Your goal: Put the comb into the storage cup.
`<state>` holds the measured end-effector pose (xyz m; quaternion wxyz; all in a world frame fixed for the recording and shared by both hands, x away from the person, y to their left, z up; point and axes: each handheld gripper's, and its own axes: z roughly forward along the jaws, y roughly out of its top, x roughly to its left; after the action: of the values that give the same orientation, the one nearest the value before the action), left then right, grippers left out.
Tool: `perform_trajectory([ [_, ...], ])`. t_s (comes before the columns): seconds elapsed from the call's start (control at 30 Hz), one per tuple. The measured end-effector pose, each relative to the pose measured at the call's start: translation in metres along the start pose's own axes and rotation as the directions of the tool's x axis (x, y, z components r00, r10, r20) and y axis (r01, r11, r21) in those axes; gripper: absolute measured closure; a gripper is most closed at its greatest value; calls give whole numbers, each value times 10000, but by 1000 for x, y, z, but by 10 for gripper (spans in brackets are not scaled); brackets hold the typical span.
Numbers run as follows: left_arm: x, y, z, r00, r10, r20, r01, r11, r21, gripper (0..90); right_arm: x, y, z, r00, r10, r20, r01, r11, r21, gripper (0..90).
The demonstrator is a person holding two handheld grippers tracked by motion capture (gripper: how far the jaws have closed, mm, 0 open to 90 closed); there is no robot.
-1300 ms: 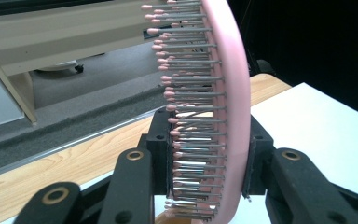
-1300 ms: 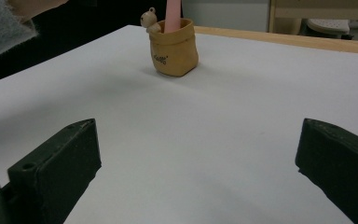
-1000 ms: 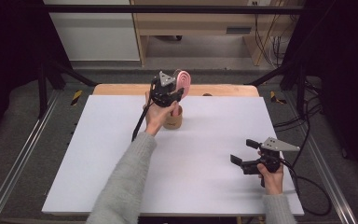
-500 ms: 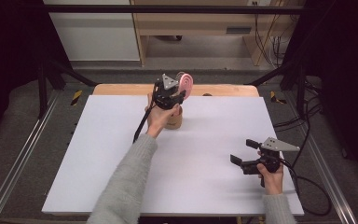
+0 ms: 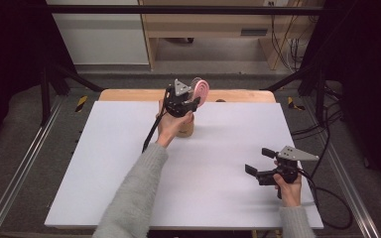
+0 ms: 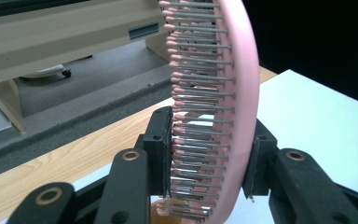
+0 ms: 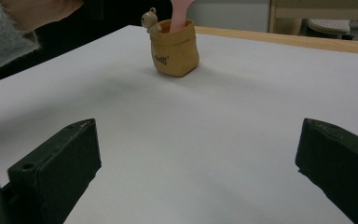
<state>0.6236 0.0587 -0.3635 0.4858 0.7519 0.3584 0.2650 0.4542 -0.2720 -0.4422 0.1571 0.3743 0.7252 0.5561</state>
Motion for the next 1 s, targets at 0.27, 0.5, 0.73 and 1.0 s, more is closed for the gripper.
perform_trajectory([
  [0.27,-5,0,-1,9998,183,99,-183,9998,6,600,0,0,0,10000,8,-27,-8,10000,-4,4],
  [0.5,-9,-1,-2,9992,366,162,-365,9993,-69,602,1,0,1,10000,-6,-18,6,10000,-1,4],
  [0.73,-9,-2,-4,9991,399,146,-397,9991,-147,588,1,0,1,10000,-22,-12,22,10000,5,4],
  [1.0,-7,-2,-6,9990,437,57,-435,9988,-231,500,1,0,1,10000,-15,-33,15,10000,2,4],
])
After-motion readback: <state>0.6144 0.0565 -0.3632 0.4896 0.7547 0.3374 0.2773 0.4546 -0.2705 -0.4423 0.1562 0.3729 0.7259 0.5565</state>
